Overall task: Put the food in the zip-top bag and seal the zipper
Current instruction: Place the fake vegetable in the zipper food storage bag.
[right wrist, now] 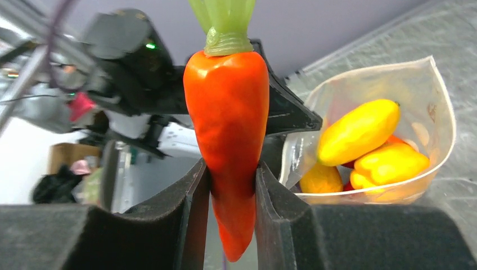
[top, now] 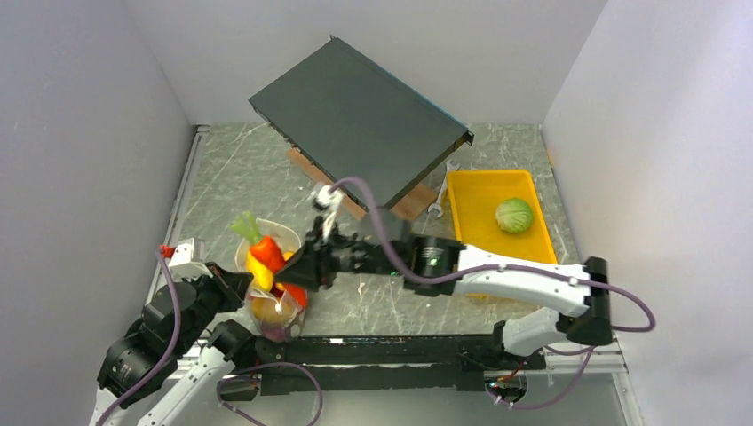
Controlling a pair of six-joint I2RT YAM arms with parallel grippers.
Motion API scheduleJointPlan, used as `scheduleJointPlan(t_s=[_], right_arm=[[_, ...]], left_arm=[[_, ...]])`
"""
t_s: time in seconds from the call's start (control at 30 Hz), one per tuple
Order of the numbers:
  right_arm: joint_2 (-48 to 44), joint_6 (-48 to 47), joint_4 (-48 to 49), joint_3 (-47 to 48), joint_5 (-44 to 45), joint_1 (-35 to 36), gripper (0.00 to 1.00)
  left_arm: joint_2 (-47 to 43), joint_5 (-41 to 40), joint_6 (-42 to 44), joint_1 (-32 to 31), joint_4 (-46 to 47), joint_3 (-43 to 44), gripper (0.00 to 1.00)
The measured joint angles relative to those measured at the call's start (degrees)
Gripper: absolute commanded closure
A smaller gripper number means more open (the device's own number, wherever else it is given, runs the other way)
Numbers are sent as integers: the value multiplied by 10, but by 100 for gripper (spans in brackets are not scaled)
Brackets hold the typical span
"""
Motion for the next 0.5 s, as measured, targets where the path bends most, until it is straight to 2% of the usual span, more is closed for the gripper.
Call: scheduleJointPlan(t_s=[0.17,0.33,0.5], right_arm=[[81,-33,-56,56,162,68,97],[116,-31,-70,67,305,70,97],[139,-2,-68,70,411,68,96]], left_arm=[[-4,0,0,0,0,-1,100],[-3,0,0,0,0,-2,100],[-3,0,0,0,0,-3,100]])
